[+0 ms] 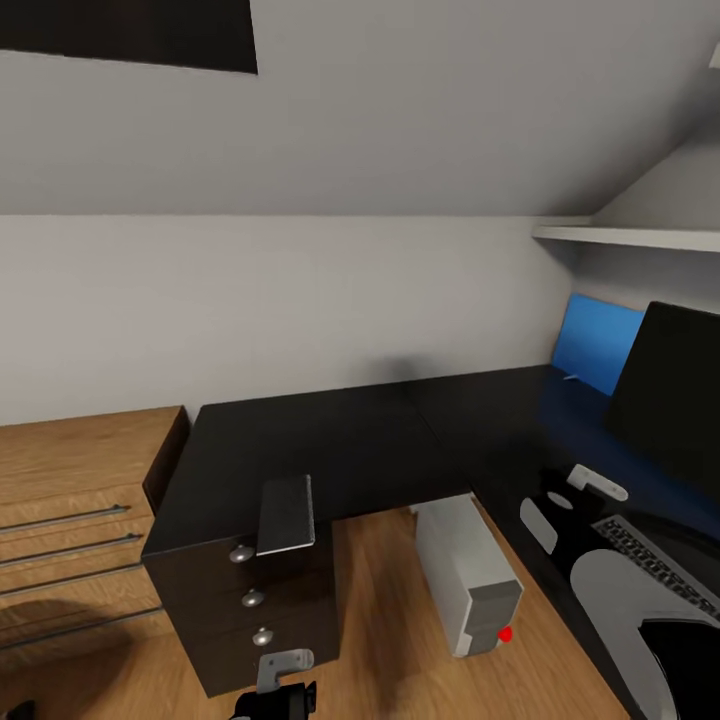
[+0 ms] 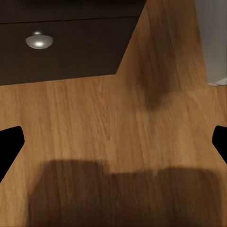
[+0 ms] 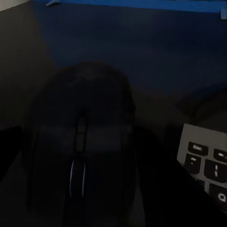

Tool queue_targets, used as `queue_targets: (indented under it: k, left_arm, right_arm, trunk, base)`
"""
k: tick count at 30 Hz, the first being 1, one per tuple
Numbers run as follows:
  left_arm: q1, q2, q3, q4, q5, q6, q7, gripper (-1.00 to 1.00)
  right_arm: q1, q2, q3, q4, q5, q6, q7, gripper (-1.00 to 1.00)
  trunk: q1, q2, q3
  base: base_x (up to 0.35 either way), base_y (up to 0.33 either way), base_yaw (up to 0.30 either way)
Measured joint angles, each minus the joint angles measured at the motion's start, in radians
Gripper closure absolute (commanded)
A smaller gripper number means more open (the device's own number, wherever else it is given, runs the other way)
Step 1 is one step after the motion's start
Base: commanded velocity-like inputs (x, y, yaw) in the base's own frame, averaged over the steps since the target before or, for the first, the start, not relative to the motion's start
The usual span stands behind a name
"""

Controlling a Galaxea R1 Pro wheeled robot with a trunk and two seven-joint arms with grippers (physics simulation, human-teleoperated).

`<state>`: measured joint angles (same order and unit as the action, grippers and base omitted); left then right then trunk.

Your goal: In the bedroom, organize the workspace by keeping the computer under the desk, ensuring the monitor is on the desk, placing the keyboard on the desk next to the monitor, placing the mouse on the desk next to the keyboard, moving the folder from the swivel chair onto the desk next to the mouse, stacking the notebook on top of the folder with the pen on top of the notebook, and positioning the swivel chair next to the desk.

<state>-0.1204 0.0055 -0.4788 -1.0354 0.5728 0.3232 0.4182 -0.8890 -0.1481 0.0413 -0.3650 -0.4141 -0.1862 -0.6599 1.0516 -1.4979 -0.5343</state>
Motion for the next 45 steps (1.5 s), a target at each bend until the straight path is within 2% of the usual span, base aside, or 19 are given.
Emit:
queue_targets:
  k: [7,14,28,40,45]
  left_arm:
    - [0.000,0.000,0.000,0.000,-0.001,0.001,0.001,-1.00]
    - [0.000,0.000,0.001,0.000,-0.001,0.001,0.003,-1.00]
    - [0.000,0.000,0.001,0.000,-0.001,0.002,0.005,-1.00]
    - [0.000,0.003,0.004,0.002,0.001,0.002,0.000,-1.00]
    - [0.000,0.004,0.004,0.002,0.001,0.002,-0.002,-1.00]
  right_arm:
    - [0.000,0.001,-0.001,0.000,-0.001,0.000,0.000,1.00]
    - [0.000,0.000,-0.001,0.000,-0.001,0.000,0.001,1.00]
    - [0.000,0.000,-0.003,0.000,-0.001,0.000,0.001,1.00]
    - [0.000,0.000,-0.003,0.000,-0.001,0.003,0.003,1.00]
    - [0.000,0.000,-0.003,0.000,-0.001,0.002,0.002,1.00]
  trunk:
    - [0.027,-0.049,-0.022]
    - [0.027,-0.049,-0.022]
    - [0.081,-0.147,-0.066]
    - [0.081,-0.147,-0.066]
    - [0.080,-0.147,-0.066]
  base:
    - [0.000,0.000,0.000]
    - [0.000,0.000,0.000]
    - [0.000,0.000,0.000]
    - [0.002,0.000,0.000]
    - [0.188,0.000,0.000]
